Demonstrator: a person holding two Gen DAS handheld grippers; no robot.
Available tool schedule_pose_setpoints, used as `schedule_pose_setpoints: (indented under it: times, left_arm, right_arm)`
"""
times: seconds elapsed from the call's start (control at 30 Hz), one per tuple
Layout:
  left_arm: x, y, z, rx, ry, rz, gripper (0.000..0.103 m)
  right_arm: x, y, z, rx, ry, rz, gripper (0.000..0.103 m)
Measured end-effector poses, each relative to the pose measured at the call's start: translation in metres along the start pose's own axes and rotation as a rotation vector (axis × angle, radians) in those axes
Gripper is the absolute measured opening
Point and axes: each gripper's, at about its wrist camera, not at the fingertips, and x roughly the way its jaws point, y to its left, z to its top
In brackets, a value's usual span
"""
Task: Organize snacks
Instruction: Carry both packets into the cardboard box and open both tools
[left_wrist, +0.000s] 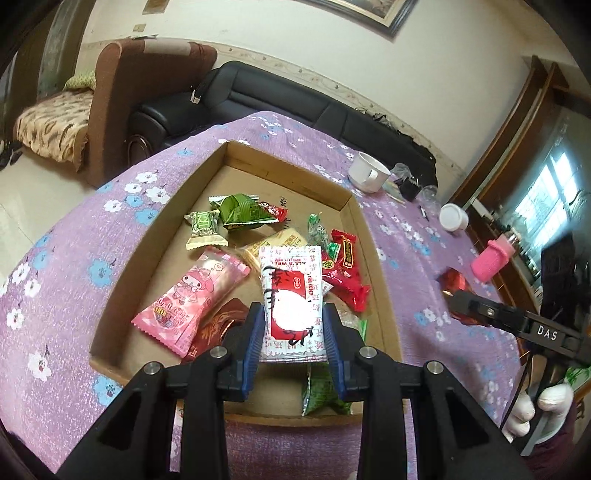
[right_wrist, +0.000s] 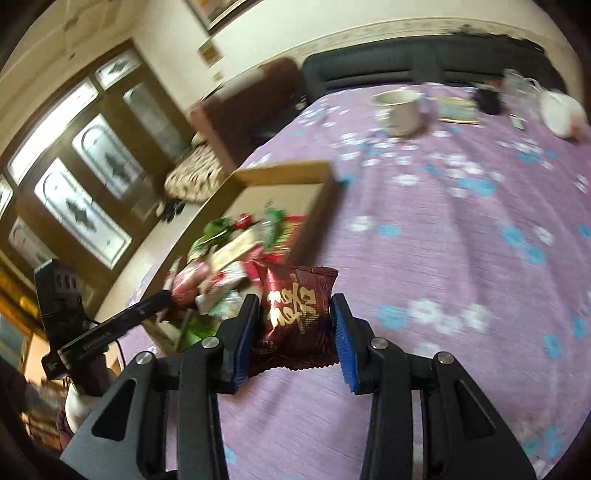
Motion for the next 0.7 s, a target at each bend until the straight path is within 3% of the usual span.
schedule_pose_setpoints:
  times: [0.2,0.43,0.5,0.7]
  left_arm:
    - [0.003,0.002,0.004,0.018,-0.006,0.027,0.033]
    - [-0.016,0.018,0.004,-0.039,-0.059,0.008,0.059]
    - [-0.02,0.019,0.004,-0.041,-0.071,0.017,0.063]
    - [-0.029,0.01,0.003,-0.009,-0.096,0.045,0.065]
  right_arm:
    - [0.047,0.043,0.014,-0.09,0.077,-0.013,0.042]
    - [0.086,0.061,0.016,-0.159,0.109,-0.097,0.044]
    - [0.09,0.062,0.015,-0.168,0.102,-0.099,0.044]
    - [0.066,0.07,0.013,-0.177,0.03,-0.108,0.047]
